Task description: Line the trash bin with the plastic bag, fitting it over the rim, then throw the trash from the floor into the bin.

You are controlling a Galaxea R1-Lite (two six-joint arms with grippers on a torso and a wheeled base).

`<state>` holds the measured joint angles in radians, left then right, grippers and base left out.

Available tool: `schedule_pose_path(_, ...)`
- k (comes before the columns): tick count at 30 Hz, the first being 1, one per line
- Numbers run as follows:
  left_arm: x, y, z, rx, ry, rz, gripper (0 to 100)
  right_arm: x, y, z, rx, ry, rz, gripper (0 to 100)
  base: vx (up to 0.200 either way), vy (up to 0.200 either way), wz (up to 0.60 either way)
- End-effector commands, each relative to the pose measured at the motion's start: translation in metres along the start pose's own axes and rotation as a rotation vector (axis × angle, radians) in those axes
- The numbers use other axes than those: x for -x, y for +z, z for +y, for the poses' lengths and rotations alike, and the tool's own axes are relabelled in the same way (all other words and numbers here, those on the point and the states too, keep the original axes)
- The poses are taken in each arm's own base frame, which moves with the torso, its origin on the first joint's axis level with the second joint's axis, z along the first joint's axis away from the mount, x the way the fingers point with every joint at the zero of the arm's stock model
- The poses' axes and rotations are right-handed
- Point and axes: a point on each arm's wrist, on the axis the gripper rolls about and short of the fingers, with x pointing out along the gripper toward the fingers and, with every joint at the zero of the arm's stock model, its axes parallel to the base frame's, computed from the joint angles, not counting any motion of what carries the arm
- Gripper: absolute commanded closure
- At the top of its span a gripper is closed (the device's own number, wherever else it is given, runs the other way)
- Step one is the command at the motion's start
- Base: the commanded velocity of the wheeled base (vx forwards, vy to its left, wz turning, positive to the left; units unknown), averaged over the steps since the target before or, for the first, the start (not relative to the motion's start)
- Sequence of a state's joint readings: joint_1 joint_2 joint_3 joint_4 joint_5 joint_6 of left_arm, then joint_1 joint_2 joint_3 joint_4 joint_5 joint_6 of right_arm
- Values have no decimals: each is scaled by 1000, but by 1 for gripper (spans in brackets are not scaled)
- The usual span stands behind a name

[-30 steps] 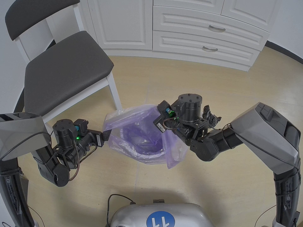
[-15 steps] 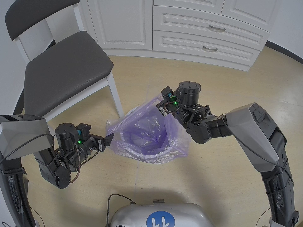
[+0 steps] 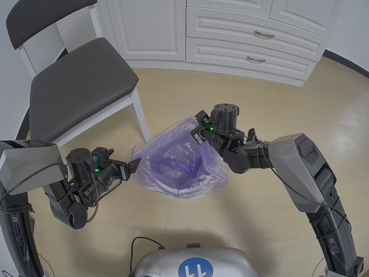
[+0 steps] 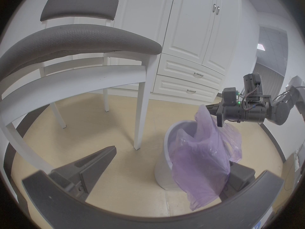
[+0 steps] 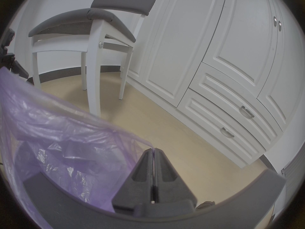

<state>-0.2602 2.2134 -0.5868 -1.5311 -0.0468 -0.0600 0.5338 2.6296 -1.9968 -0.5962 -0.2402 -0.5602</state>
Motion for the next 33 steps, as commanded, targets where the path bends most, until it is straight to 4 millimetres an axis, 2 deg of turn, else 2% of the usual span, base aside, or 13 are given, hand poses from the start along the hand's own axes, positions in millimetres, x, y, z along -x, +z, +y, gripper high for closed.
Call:
schedule_pose_path(1, 1, -2, 0, 2, -7, 11, 0, -3, -7, 2, -2, -2, 9, 100, 0, 0, 0)
schedule_pose_path(7, 13, -10, 3, 7, -71, 66, 0, -3, -8, -2, -8, -12, 10, 100, 0, 0, 0)
schedule_pose_path(10, 28, -7, 12, 28, -177, 90, 0, -4, -10, -3, -37, -18, 15, 100, 0, 0, 0)
schedule_pose_path(13, 35, -1, 16, 78, -247, 90, 0, -4, -11, -4, -50, -20, 18, 100, 0, 0, 0)
schedule_pose_path(19, 34, 3, 17, 90, -241, 76, 0, -4, -9, -6, -65, -24, 15, 100, 0, 0, 0)
schedule_pose_path(28, 42, 11, 31, 37, -199, 53, 0, -4, -9, -11, -84, -39, 16, 100, 0, 0, 0)
schedule_pose_path(33, 45, 14, 30, 9, -203, 45, 0, -1, 4, -21, -167, -90, -14, 100, 0, 0, 0)
